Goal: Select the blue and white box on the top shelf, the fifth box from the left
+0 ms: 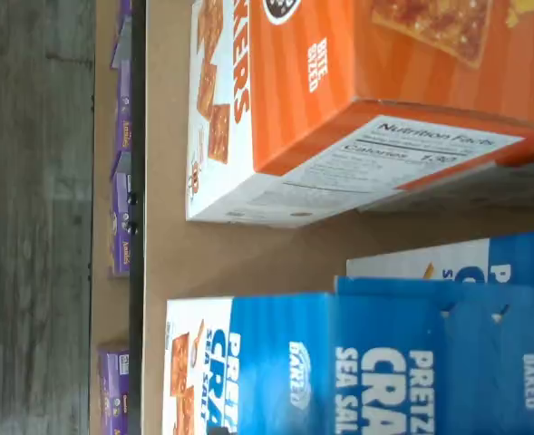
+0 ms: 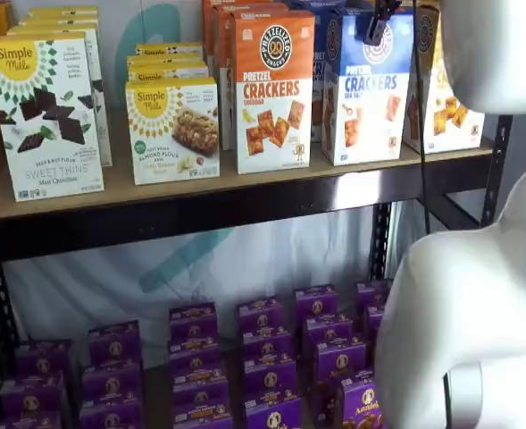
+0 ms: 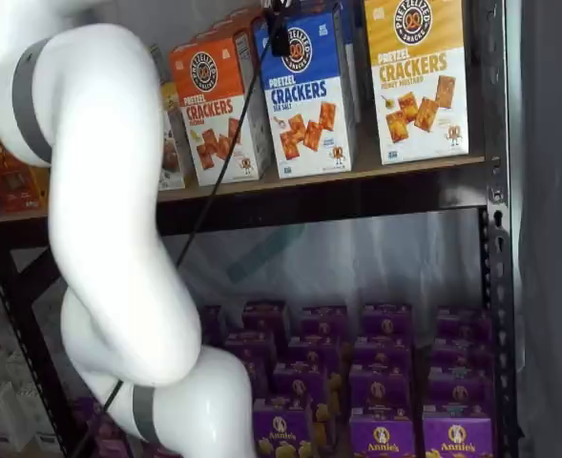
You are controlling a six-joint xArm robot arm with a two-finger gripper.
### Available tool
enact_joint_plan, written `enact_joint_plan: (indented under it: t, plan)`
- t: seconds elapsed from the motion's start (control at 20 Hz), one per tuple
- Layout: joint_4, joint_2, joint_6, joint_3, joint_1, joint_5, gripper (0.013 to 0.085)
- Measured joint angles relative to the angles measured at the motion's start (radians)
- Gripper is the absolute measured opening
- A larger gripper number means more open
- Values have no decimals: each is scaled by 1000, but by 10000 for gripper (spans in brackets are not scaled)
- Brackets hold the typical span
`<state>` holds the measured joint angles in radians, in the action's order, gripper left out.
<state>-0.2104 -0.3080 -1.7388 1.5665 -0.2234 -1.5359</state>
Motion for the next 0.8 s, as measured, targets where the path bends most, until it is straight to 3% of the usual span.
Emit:
enact_joint_plan:
  t: [0.25,0.8]
  plan:
    - [-13,7,-6,6,-10,-5,850]
    - [58,78,5,106,15,-123,850]
